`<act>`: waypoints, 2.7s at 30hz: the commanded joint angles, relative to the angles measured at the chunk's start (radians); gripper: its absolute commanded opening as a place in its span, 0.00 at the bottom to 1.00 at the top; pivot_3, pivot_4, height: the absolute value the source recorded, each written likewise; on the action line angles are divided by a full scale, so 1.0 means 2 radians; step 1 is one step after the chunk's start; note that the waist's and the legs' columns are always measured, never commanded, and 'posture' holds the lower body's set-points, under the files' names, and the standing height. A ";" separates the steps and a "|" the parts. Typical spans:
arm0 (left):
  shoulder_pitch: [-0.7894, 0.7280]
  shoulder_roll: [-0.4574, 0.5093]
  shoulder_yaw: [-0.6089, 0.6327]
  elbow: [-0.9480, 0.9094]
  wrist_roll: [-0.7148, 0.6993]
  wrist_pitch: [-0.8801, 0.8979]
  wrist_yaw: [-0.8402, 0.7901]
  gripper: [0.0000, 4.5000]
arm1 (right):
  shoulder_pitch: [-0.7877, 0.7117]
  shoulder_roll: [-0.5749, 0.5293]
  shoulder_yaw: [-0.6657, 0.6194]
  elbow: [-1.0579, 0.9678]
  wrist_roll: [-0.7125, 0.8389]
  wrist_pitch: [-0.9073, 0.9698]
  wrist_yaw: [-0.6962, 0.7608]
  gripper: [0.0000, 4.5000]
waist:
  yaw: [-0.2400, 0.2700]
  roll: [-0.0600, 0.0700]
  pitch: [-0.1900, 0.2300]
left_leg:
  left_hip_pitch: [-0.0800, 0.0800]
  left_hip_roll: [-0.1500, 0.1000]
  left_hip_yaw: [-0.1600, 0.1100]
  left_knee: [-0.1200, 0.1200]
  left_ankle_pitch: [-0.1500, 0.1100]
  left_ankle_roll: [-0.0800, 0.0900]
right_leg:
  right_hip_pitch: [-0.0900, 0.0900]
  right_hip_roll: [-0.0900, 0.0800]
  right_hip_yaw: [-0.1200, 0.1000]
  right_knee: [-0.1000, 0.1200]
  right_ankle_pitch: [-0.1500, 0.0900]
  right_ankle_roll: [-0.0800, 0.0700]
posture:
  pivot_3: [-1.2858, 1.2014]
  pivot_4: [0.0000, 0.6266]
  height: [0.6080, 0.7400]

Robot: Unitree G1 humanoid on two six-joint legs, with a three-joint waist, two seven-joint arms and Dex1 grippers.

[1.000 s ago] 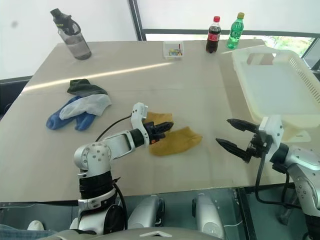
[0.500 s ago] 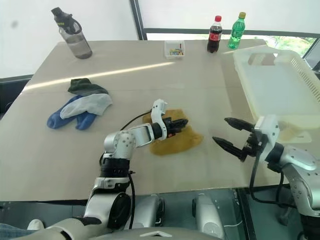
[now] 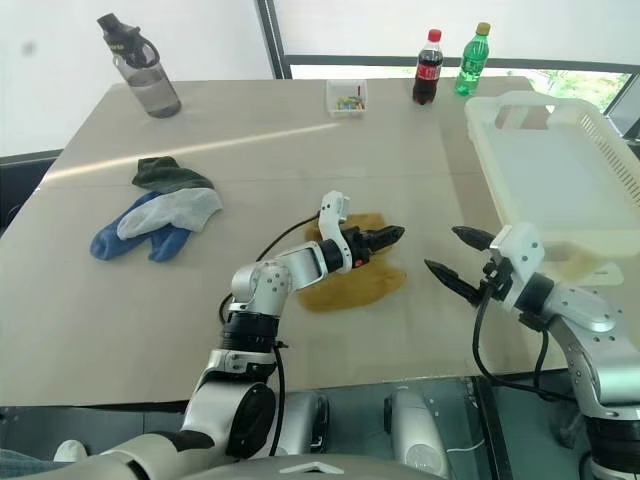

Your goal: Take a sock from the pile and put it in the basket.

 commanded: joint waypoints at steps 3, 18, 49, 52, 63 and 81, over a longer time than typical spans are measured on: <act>0.034 0.065 -0.007 -0.121 -0.059 0.040 -0.063 0.78 | -0.023 -0.012 0.009 -0.015 0.009 0.053 -0.012 0.86 | -0.002 0.000 0.000 | 0.000 0.000 0.000 0.000 0.000 0.000 | 0.000 0.000 0.000 0.000 0.000 0.000 | 0.52 0.24 1.00; 0.034 0.279 0.016 -0.022 0.007 -0.112 -0.184 0.78 | -0.199 0.050 0.123 0.096 -0.040 0.232 -0.086 0.86 | 0.001 0.000 0.001 | 0.000 0.000 0.000 0.000 0.000 0.000 | 0.000 0.000 -0.001 0.000 0.000 0.000 | 0.52 0.24 1.00; -0.011 0.197 0.018 0.076 0.037 -0.023 -0.095 0.09 | -0.241 0.103 0.126 0.152 -0.063 0.258 -0.101 0.86 | 0.000 0.000 0.001 | 0.000 0.000 -0.001 0.000 0.000 0.000 | 0.000 -0.001 -0.002 0.001 0.000 0.000 | 0.52 0.24 1.00; -0.011 0.197 0.018 0.076 0.037 -0.023 -0.096 0.01 | -0.240 0.105 0.127 0.151 -0.064 0.258 -0.101 0.86 | -0.001 0.000 0.001 | 0.000 0.000 -0.001 0.000 0.000 0.000 | 0.000 -0.001 -0.002 0.001 0.000 0.000 | 0.52 0.24 1.00; -0.007 0.195 0.015 0.063 0.037 -0.024 -0.095 0.00 | -0.243 0.115 0.125 0.150 -0.066 0.256 -0.102 0.75 | 0.000 0.000 0.001 | 0.000 0.000 -0.001 0.000 0.000 0.000 | 0.000 -0.001 -0.002 0.001 0.000 0.000 | 0.52 0.24 1.00; -0.007 0.197 0.018 0.044 0.033 -0.019 -0.088 0.00 | -0.243 0.127 0.085 0.127 -0.013 0.281 -0.095 0.01 | 0.000 0.000 0.001 | 0.000 0.000 -0.001 0.000 0.000 0.000 | 0.000 -0.001 -0.002 0.001 0.000 0.000 | 0.52 0.24 1.00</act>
